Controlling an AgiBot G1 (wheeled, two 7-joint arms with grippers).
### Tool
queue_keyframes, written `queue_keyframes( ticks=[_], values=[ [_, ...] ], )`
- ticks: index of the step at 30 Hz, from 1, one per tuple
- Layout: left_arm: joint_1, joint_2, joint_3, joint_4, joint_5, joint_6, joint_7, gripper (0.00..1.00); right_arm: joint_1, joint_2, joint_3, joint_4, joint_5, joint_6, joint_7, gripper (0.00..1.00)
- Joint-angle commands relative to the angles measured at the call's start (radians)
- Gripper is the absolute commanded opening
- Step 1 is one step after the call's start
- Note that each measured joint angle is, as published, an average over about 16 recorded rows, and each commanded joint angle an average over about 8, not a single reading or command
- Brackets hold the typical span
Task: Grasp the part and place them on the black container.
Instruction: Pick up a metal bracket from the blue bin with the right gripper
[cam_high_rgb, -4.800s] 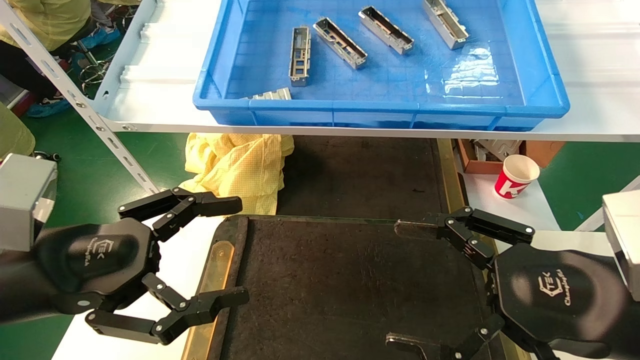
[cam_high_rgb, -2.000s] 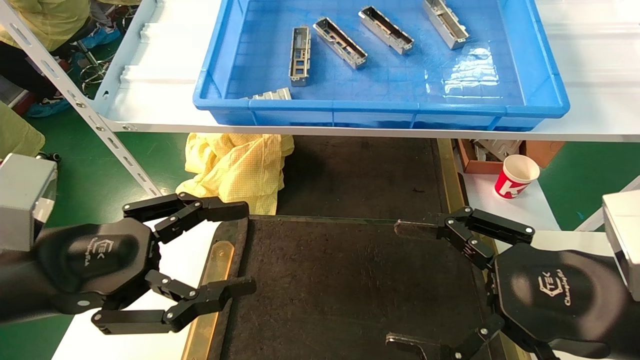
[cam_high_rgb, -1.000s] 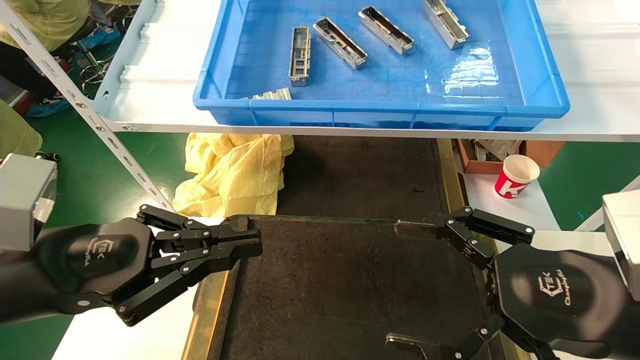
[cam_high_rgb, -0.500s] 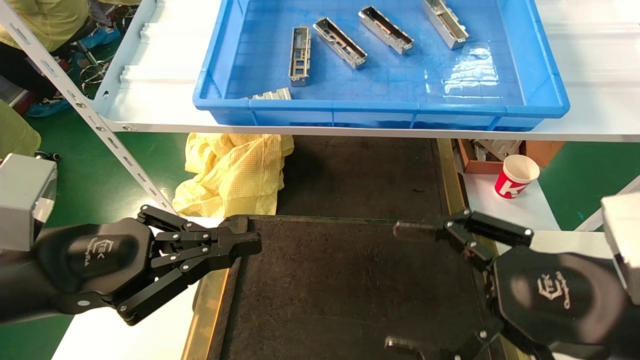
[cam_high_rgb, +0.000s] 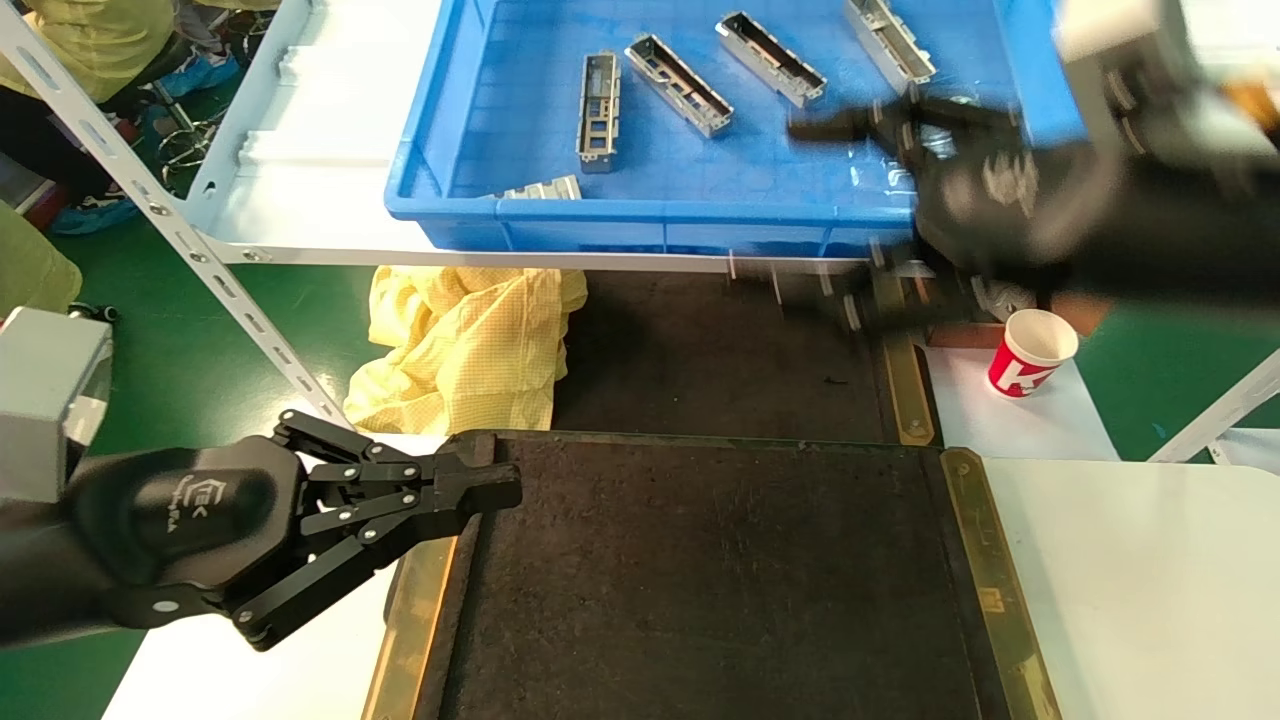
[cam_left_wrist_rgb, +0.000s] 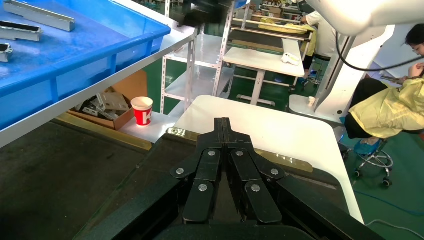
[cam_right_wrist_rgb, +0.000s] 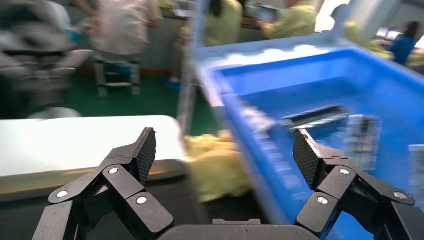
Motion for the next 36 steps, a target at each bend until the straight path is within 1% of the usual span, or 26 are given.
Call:
queue_keyframes(
  ticks=[1, 2, 3, 7, 11, 14, 18, 21, 24, 28, 32, 33, 34, 36],
  values=[
    [0.0, 0.0, 0.0, 0.0, 0.0, 0.0, 0.0, 0.85, 0.077, -0.042, -0.025, -0.06, -0.061, 0.02, 0.002, 1.0],
    [0.0, 0.0, 0.0, 0.0, 0.0, 0.0, 0.0, 0.95, 0.109, -0.065, -0.035, -0.104, -0.083, 0.026, -0.009, 1.0],
    [0.0, 0.0, 0.0, 0.0, 0.0, 0.0, 0.0, 1.0, 0.141, -0.088, -0.045, -0.148, -0.103, 0.031, -0.021, 1.0],
    [0.0, 0.0, 0.0, 0.0, 0.0, 0.0, 0.0, 1.0, 0.253, -0.178, -0.082, -0.323, -0.176, 0.049, -0.087, 1.0],
    [0.0, 0.0, 0.0, 0.0, 0.0, 0.0, 0.0, 1.0, 0.337, -0.26, -0.112, -0.492, -0.233, 0.084, -0.156, 1.0],
    [0.0, 0.0, 0.0, 0.0, 0.0, 0.0, 0.0, 1.0, 0.378, -0.313, -0.125, -0.604, -0.264, 0.139, -0.202, 1.0],
    [0.0, 0.0, 0.0, 0.0, 0.0, 0.0, 0.0, 1.0, 0.413, -0.377, -0.136, -0.72, -0.296, 0.243, -0.252, 1.0],
    [0.0, 0.0, 0.0, 0.0, 0.0, 0.0, 0.0, 1.0, 0.428, -0.42, -0.144, -0.783, -0.316, 0.315, -0.282, 1.0],
    [0.0, 0.0, 0.0, 0.0, 0.0, 0.0, 0.0, 1.0, 0.439, -0.457, -0.153, -0.831, -0.332, 0.37, -0.308, 1.0],
    [0.0, 0.0, 0.0, 0.0, 0.0, 0.0, 0.0, 1.0, 0.448, -0.495, -0.16, -0.877, -0.345, 0.425, -0.333, 1.0],
    [0.0, 0.0, 0.0, 0.0, 0.0, 0.0, 0.0, 1.0, 0.446, -0.517, -0.164, -0.895, -0.346, 0.462, -0.346, 1.0],
    [0.0, 0.0, 0.0, 0.0, 0.0, 0.0, 0.0, 1.0, 0.444, -0.52, -0.164, -0.895, -0.344, 0.468, -0.348, 0.98],
    [0.0, 0.0, 0.0, 0.0, 0.0, 0.0, 0.0, 1.0, 0.442, -0.523, -0.165, -0.894, -0.343, 0.473, -0.348, 0.94],
    [0.0, 0.0, 0.0, 0.0, 0.0, 0.0, 0.0, 1.0, 0.435, -0.526, -0.168, -0.888, -0.339, 0.479, -0.347, 0.81]
  ],
)
